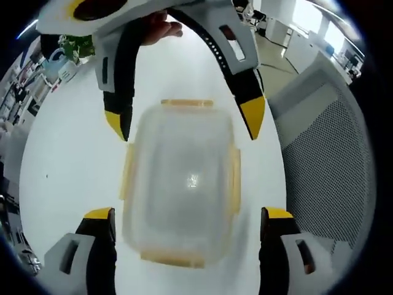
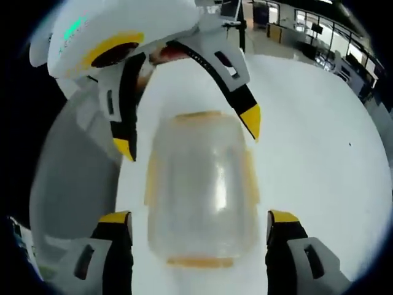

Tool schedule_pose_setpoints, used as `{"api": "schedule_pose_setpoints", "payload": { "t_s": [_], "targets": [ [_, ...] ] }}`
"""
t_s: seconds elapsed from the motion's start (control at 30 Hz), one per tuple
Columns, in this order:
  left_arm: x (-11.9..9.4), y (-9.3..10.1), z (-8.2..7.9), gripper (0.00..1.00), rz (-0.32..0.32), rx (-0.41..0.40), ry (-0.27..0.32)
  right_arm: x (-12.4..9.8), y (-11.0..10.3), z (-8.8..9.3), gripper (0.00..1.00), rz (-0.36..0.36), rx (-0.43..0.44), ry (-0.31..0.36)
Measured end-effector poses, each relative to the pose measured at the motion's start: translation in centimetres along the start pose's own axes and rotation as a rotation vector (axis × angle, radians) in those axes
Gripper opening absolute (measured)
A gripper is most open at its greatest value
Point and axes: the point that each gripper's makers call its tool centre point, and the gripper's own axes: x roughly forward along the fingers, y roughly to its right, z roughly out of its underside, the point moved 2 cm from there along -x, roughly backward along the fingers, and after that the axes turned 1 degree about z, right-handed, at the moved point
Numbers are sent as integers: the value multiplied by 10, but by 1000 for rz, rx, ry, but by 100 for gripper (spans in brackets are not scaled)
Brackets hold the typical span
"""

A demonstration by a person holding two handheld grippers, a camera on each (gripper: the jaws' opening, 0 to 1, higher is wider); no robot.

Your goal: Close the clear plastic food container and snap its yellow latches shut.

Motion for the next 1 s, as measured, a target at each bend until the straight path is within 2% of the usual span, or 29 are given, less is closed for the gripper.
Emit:
{"api": "schedule_pose_setpoints", "payload": {
  "t_s": [0.23, 0.7, 1.0],
  "targets": [
    [4, 1, 9, 99, 17, 23, -41, 3, -1, 10, 91, 25, -9, -30],
    [11, -1, 15, 99, 24, 57, -77, 8, 3, 7, 89, 55, -37, -27],
    [16, -3, 19, 97, 17, 70, -99, 16, 1, 14, 89, 63, -63, -77]
  ]
}}
